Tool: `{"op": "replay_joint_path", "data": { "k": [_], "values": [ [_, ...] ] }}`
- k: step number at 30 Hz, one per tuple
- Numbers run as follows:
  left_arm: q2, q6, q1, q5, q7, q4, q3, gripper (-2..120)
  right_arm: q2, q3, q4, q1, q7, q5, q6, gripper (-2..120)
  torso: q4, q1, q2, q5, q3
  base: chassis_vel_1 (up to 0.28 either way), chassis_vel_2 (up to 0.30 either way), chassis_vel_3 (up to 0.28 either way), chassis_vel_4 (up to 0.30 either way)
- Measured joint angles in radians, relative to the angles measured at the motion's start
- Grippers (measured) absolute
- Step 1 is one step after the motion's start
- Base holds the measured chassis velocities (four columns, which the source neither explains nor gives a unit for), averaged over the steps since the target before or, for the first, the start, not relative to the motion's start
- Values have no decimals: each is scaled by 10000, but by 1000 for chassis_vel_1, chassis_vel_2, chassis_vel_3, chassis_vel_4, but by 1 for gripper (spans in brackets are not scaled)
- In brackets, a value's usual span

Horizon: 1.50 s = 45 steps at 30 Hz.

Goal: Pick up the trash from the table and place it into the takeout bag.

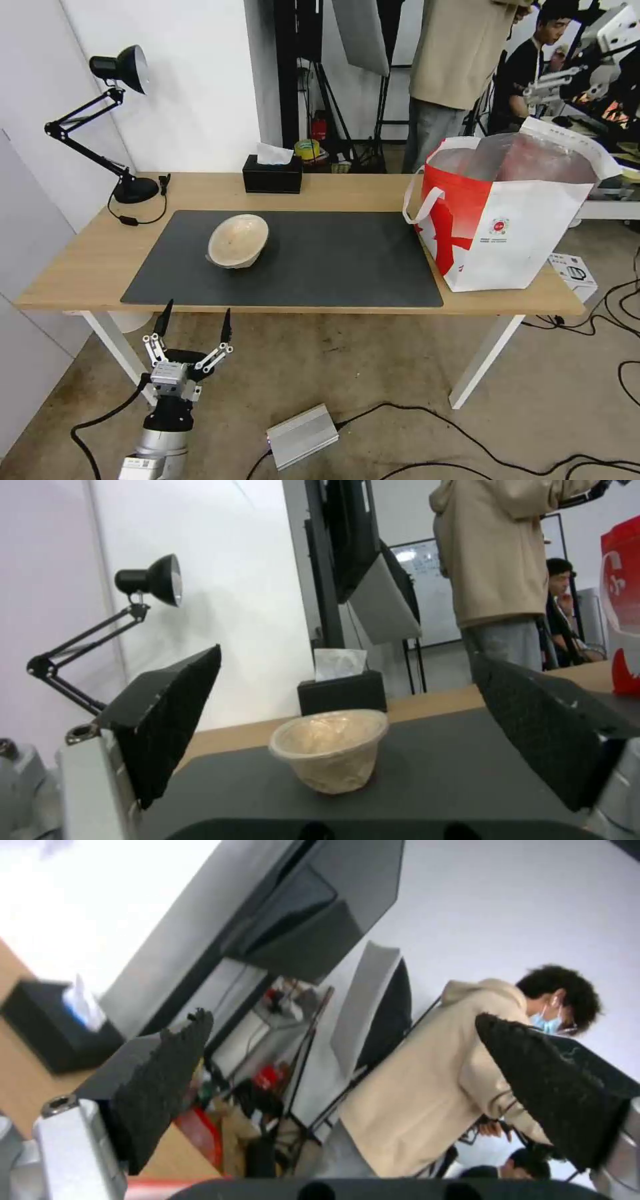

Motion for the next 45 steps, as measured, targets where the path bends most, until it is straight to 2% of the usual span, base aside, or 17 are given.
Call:
{"op": "replay_joint_path", "data": {
  "k": [7, 11, 17, 21, 27, 32, 39, 45],
  "values": [
    [-52, 5, -81, -37, -14, 9, -35, 100, 277, 422, 924, -543, 1661, 1126, -124, 100, 0, 0, -1, -1, 0, 0, 0, 0, 0],
    [-58, 6, -88, -51, -23, 18, -81, 100, 585, 896, 1179, -1153, 2076, 1240, -124, 100, 0, 1, 0, -1, 1, 0, 0, 0, 0],
    [-181, 8, 23, -72, -51, -43, -256, 100, 1782, 2139, 1599, -3061, 2574, 1173, 100, 100, 3, 0, -1, 1, 2, 0, 0, 0, 0],
    [-214, 11, 29, -75, -63, -76, -310, 100, 2349, 2689, 1787, -4148, 2583, 783, 468, 100, -3, 0, 0, 1, 1, 0, 0, 0, 0],
    [-334, 12, 128, -76, -73, -158, -420, 100, 3111, 3042, 1977, -5256, 2413, 197, 1034, 100, 2, 1, -1, 1, 1, 0, 0, 0, 0],
    [-373, 13, 141, -58, -73, -164, -417, 100, 3458, 3468, 2201, -6135, 2251, -333, 1412, 100, 0, 0, 0, 0, 0, 0, 0, 0, 0],
    [-384, 17, 176, -31, -74, -230, -407, 100, 4158, 4969, 2931, -8196, 1931, -1114, 1757, 100, -2, 0, 0, 0, 0, 0, 0, 0, 0],
    [-381, 21, 221, 11, -72, -318, -361, 100, 4674, 5603, 3326, -9454, 1733, -1710, 2004, 100, 0, 0, 0, -1, 0, 0, 0, 0, 0]
  ]
}}
